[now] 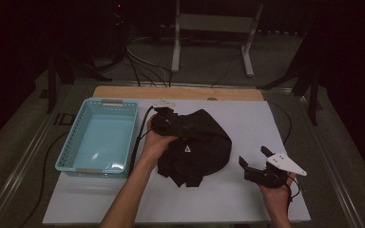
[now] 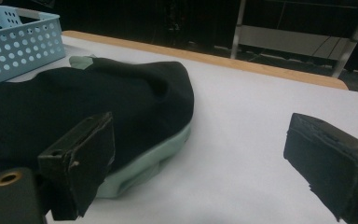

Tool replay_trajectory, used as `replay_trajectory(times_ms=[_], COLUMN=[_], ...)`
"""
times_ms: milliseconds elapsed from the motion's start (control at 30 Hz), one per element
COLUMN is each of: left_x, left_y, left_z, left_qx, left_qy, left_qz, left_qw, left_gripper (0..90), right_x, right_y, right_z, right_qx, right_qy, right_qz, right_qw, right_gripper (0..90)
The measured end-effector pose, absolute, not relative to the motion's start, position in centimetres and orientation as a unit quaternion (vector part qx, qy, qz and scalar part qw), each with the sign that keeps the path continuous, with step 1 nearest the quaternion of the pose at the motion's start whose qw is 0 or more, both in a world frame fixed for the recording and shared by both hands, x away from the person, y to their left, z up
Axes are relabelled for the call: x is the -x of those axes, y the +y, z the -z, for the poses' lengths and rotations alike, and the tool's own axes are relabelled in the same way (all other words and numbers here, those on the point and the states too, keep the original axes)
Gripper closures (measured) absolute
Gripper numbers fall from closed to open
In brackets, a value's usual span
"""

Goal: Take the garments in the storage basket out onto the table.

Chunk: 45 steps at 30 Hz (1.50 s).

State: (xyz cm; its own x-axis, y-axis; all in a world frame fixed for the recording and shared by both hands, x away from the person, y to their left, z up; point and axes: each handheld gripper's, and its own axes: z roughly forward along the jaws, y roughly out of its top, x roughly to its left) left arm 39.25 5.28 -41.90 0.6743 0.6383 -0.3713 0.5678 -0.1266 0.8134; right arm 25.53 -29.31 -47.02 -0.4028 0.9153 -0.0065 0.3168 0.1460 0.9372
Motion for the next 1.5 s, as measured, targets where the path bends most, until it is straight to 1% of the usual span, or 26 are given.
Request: replay_trajectory(times_ms=[767, 1200, 1500], left_x=[-38.2, -37.3, -36.8], left_y=[7.8, 10.1, 12.1], left_z=[41.5, 40.4, 40.1], left_qx=[-0.748, -0.742, -0.735], left_qy=[0.407, 0.405, 0.41], left_qz=[-0.096, -0.134, -0.152], left_qw=[0.516, 0.517, 0.518], left_gripper=[0.0, 0.0, 0.0], right_x=[-25.5, -25.5, -25.6], right_y=[-29.3, -29.3, -29.3], right_z=[47.0, 47.0, 47.1], right_qx=[-0.447, -0.447, -0.447], right_qy=[0.688, 0.689, 0.689], right_qz=[-0.478, -0.478, -0.477], right_qw=[0.313, 0.312, 0.312], right_gripper=[8.6, 8.6, 8.6])
